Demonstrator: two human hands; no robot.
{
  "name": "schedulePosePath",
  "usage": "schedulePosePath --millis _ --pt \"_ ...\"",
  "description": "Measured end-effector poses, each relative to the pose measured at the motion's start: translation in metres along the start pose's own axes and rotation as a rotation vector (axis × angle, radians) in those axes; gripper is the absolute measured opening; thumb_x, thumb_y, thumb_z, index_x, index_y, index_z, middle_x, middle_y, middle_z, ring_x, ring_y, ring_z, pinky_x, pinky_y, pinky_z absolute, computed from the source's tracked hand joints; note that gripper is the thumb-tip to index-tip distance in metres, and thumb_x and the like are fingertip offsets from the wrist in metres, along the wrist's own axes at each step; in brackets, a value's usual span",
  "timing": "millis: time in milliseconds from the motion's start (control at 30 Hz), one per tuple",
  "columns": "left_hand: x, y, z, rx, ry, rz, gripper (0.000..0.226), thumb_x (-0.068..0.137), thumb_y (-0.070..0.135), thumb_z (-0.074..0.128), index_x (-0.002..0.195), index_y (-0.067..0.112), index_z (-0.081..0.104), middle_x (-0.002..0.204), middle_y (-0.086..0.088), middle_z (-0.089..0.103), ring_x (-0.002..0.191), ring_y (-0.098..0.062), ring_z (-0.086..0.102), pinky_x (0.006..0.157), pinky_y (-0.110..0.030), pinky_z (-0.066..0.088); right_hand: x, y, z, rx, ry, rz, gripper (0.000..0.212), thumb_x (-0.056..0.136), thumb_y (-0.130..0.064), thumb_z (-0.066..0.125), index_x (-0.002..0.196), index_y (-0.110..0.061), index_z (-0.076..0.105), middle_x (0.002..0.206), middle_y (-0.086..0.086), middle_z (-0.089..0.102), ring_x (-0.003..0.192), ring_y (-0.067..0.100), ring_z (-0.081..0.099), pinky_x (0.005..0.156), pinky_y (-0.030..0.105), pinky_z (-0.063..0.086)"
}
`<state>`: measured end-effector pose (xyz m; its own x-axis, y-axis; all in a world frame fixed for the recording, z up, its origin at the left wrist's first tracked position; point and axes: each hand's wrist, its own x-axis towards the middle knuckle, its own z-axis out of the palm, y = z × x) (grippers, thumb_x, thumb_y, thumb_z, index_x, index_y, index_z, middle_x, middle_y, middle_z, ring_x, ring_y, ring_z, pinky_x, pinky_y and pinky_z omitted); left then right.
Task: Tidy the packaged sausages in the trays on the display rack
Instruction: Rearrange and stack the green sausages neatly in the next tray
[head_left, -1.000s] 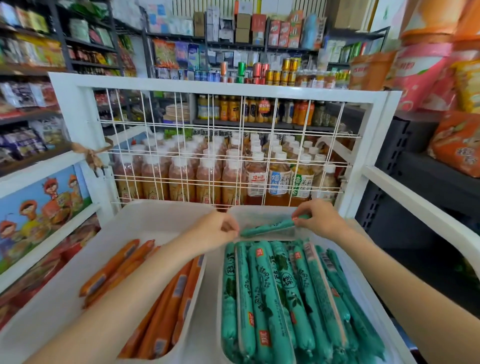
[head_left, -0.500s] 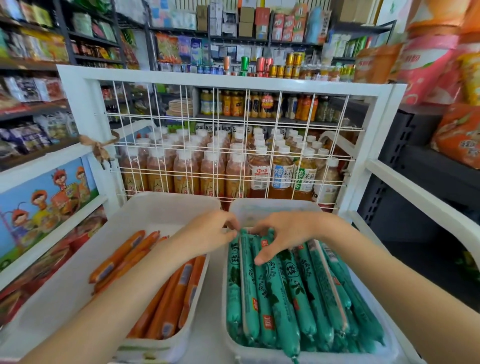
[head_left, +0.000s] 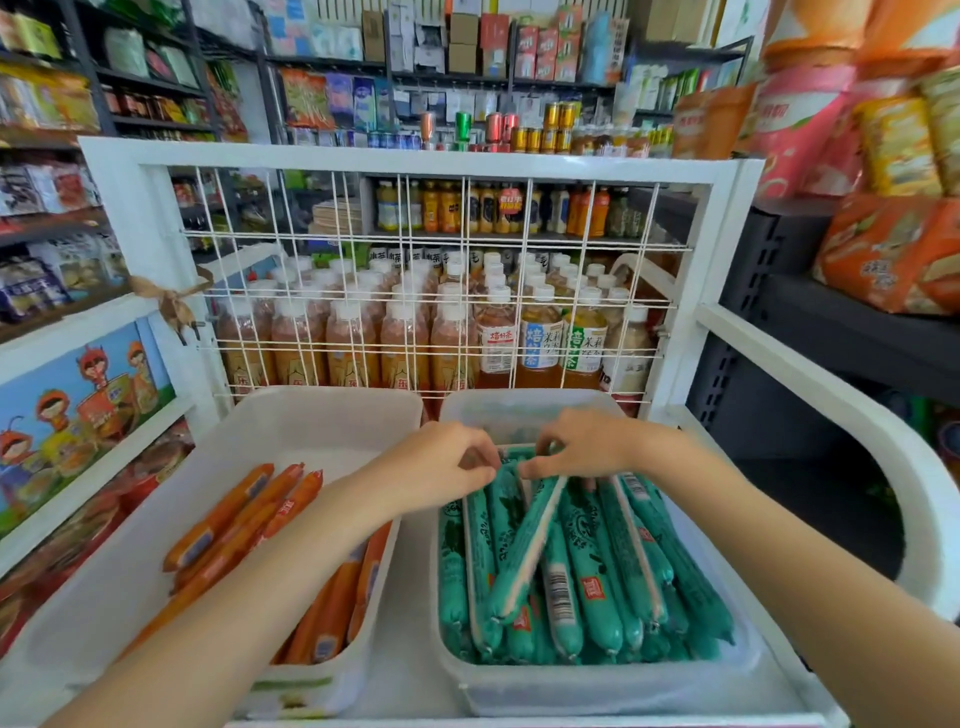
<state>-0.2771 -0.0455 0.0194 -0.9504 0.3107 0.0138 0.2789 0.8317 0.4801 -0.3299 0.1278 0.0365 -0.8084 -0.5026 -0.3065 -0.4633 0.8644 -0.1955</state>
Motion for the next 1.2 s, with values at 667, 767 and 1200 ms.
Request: schedulePosePath --millis 667,767,1200 --pt "0.001 0.044 -0.024 -1.016 0.030 0.159 0.035 0.066 0.030 0.065 0.100 0.020 0.064 0.094 0.005 0.070 0.089 -0.011 0.065 0.083 -0.029 0.052 -0.054 -0.024 -0.074 0.433 0.702 -0.454 0.014 0.080 -0.010 0.069 0.078 -0.016 0.057 0.071 -0.005 0.050 0.054 -0.002 0.046 0.053 0.009 0.037" --pt "0.003 0.047 -0.036 -0.895 0.116 0.209 0.034 0.067 0.033 0.065 0.100 0.024 0.062 0.091 0.009 0.071 0.091 -0.008 0.065 0.086 -0.026 0.049 -0.054 -0.027 -0.078 0.145 0.948 -0.542 0.019 0.078 -0.020 0.072 0.084 -0.011 0.057 0.076 -0.014 0.048 0.067 -0.004 0.048 0.064 0.009 0.038" --pt "-0.011 0.024 -0.044 -0.430 0.334 0.172 0.033 0.081 0.022 0.066 0.114 0.022 0.060 0.105 0.015 0.063 0.098 -0.004 0.060 0.084 -0.021 0.045 -0.047 -0.017 -0.064 0.744 0.651 -0.557 0.009 0.084 -0.009 0.061 0.092 -0.008 0.067 0.091 0.008 0.069 0.078 0.013 0.067 0.068 0.027 0.058"
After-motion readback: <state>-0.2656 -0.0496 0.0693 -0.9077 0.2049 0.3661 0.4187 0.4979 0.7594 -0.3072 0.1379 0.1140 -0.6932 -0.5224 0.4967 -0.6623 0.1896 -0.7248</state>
